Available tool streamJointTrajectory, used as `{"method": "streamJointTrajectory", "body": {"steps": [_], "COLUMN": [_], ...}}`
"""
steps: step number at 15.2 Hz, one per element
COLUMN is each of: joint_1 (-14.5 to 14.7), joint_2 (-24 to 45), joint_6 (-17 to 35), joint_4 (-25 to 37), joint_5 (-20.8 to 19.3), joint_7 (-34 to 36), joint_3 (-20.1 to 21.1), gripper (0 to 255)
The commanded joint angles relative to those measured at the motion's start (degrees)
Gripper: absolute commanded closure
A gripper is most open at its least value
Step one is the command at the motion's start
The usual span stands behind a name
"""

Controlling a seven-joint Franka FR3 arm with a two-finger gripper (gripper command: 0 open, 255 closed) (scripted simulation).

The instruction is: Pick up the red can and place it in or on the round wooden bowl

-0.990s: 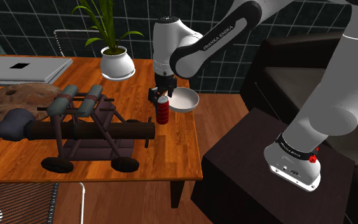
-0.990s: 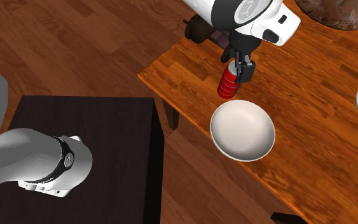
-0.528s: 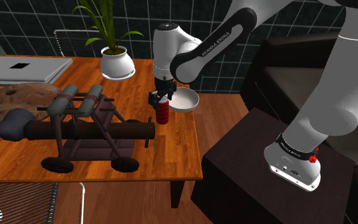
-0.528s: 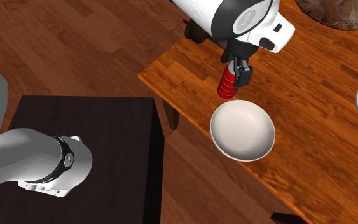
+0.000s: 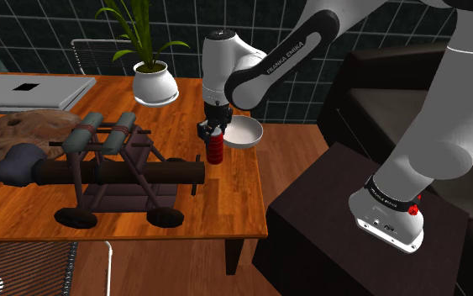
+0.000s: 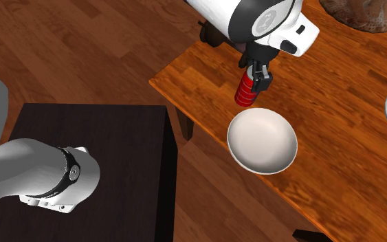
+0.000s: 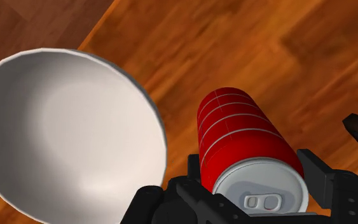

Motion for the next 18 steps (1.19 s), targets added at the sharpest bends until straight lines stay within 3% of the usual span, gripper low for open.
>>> {"method": "streamJointTrajectory", "body": {"steps": [1, 6, 18], "joint_1": [-0.01, 0.01, -0.88], "joint_2": [0.02, 0.08, -6.06], "joint_6": [-0.02, 0.01, -8.14], "joint_4": [-0.05, -0.03, 2.61], "joint_5": [0.01, -0.03, 4.34], "joint_7": [-0.01, 0.03, -3.25], "joint_3": [-0.01, -0.02, 1.19], "gripper": [255, 255, 255]}}
